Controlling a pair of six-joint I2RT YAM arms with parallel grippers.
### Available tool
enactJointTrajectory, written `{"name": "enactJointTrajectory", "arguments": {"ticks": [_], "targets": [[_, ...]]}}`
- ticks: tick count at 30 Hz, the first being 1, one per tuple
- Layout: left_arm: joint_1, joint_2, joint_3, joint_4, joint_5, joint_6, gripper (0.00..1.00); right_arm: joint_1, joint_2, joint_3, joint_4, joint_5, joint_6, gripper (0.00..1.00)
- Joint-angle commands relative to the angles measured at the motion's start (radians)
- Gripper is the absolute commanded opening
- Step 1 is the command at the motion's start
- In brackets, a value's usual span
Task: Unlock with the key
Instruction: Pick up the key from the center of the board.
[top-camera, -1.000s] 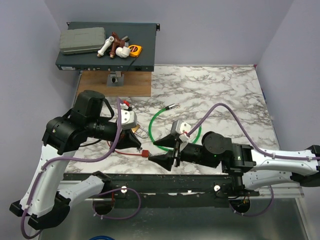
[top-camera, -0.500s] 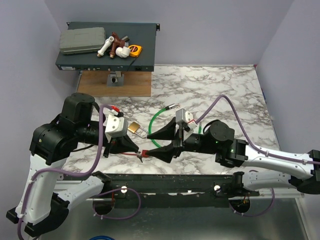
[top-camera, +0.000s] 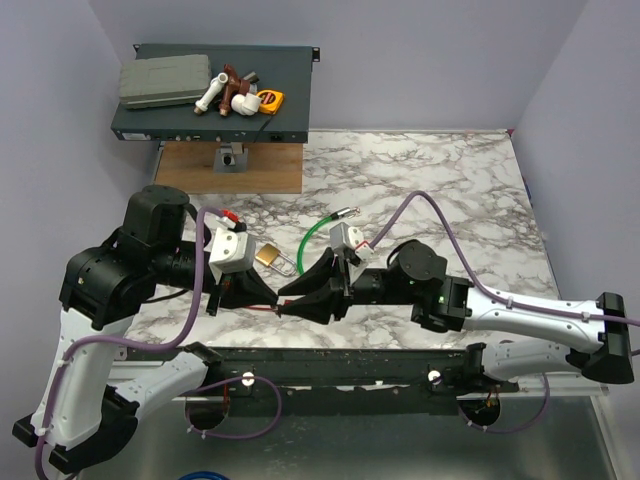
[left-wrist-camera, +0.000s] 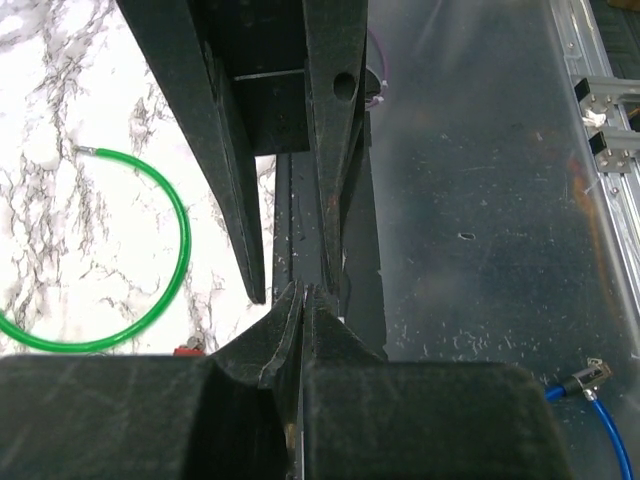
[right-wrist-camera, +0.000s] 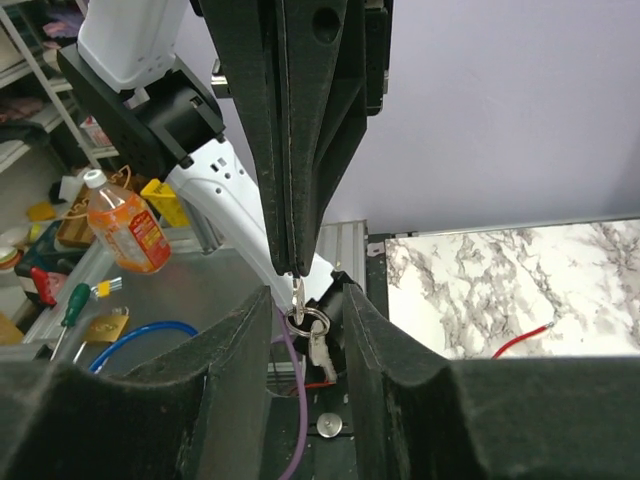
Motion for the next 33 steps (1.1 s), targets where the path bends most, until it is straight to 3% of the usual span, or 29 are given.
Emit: {"name": "enactJointTrajectory", "arguments": {"ticks": [1, 6, 8, 11, 17, 20, 22, 30, 33], "targets": [[-0.001, -0.009, 0.015, 0.024, 0.039, -0.015, 0.0, -0.005, 0.039, 0.016, 0.046, -0.063, 0.018, 0.36], [0.009, -0.014, 0.007, 0.032, 0.043, -0.023, 0.0, -0.006, 0.058, 0.018, 0.063, -0.084, 0.031, 0.33], [0.011, -0.017, 0.005, 0.035, 0.047, -0.026, 0.0, -0.009, 0.061, 0.017, 0.074, -0.083, 0.035, 0.23], [0.015, -0.017, 0.0, 0.038, 0.051, -0.03, 0.0, -0.012, 0.061, 0.01, 0.092, -0.071, 0.043, 0.01], [0.022, -0.024, -0.012, 0.041, 0.059, -0.032, 0.0, -0.015, 0.031, -0.019, 0.132, -0.059, 0.055, 0.01], [0.024, -0.024, -0.013, 0.042, 0.062, -0.033, 0.0, -0.015, 0.029, -0.021, 0.134, -0.056, 0.058, 0.06], [0.025, -0.024, -0.013, 0.042, 0.064, -0.035, 0.0, -0.015, 0.031, -0.021, 0.143, -0.054, 0.063, 0.01], [0.038, -0.029, -0.018, 0.046, 0.067, -0.046, 0.0, -0.028, 0.002, -0.062, 0.184, 0.015, 0.096, 0.01], [0.039, -0.024, -0.012, 0.053, 0.047, -0.061, 0.13, -0.034, -0.02, -0.088, 0.182, 0.06, 0.112, 0.01]]}}
